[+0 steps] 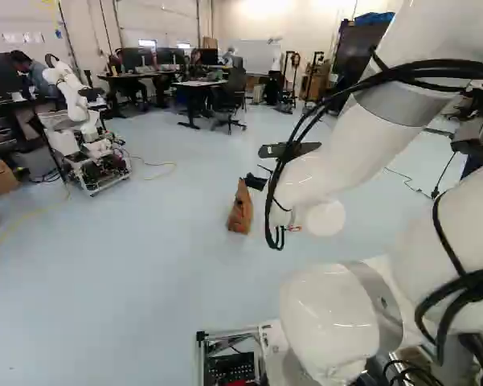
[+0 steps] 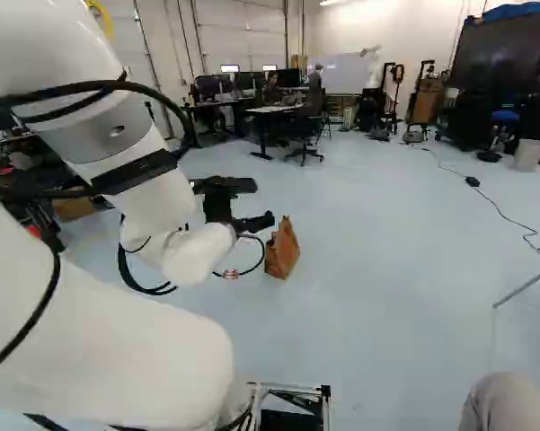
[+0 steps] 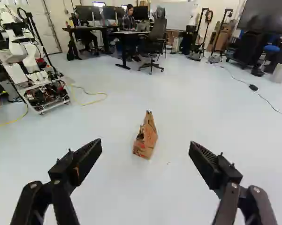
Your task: Pick up the grocery bag from the ground
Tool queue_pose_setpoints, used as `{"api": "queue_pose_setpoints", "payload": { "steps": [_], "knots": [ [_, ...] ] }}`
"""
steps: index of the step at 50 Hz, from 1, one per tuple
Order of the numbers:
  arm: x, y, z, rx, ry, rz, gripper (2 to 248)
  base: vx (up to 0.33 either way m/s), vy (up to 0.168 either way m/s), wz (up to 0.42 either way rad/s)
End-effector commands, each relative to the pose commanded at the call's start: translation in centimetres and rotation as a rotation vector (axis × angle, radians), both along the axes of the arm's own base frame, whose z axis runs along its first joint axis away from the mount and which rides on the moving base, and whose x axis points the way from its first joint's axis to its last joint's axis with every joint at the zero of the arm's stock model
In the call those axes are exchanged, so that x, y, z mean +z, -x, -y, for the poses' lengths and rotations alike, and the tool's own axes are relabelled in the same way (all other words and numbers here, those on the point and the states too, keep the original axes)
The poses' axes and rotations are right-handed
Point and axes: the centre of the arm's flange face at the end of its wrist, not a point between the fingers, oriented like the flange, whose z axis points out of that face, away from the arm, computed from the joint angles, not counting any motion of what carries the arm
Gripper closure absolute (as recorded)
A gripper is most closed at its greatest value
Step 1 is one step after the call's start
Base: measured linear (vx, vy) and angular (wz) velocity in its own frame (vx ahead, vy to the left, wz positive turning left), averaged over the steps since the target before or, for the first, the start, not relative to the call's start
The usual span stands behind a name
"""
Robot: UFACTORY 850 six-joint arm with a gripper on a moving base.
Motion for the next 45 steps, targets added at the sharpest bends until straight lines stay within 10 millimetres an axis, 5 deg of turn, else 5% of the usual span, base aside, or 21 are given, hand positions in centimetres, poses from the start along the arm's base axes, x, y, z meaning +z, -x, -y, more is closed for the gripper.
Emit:
{"api": "queue_pose_setpoints", "payload": {
  "steps": [45],
  "knots": [
    [0.0,0.0,0.0,0.0,0.0,0.0,3,0.0,0.0,0.0]
  ]
}}
